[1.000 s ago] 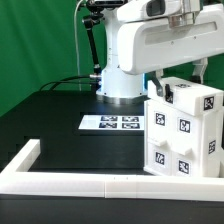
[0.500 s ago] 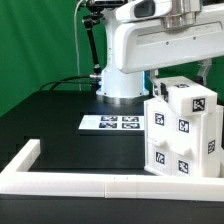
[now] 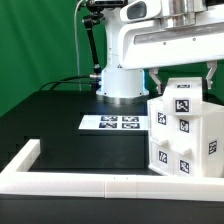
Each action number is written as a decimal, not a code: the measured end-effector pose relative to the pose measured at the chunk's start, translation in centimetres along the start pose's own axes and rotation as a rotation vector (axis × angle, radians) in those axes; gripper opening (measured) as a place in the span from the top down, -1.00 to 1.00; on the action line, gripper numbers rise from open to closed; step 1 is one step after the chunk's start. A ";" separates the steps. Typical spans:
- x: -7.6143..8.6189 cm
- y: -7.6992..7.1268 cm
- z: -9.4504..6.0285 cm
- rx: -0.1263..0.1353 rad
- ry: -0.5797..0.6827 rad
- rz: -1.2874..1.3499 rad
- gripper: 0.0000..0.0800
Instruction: Assemble cabinet
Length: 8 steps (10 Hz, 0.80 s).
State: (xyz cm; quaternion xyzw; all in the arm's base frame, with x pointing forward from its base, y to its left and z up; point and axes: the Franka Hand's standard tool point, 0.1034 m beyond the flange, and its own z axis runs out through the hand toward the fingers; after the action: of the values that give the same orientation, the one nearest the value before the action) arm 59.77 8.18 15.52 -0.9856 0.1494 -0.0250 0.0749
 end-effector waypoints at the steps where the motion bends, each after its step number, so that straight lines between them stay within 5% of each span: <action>1: -0.1 -0.2 0.0 0.001 0.004 0.082 -0.40; 8: -0.6 -1.5 0.3 0.022 0.001 0.671 -0.40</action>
Offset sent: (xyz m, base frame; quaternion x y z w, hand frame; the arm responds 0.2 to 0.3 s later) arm -0.0042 0.0031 -0.0023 -0.0011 0.0101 0.2345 0.9721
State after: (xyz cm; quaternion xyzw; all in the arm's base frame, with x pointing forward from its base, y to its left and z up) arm 59.62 9.86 15.48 -0.8805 0.4654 -0.0010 0.0895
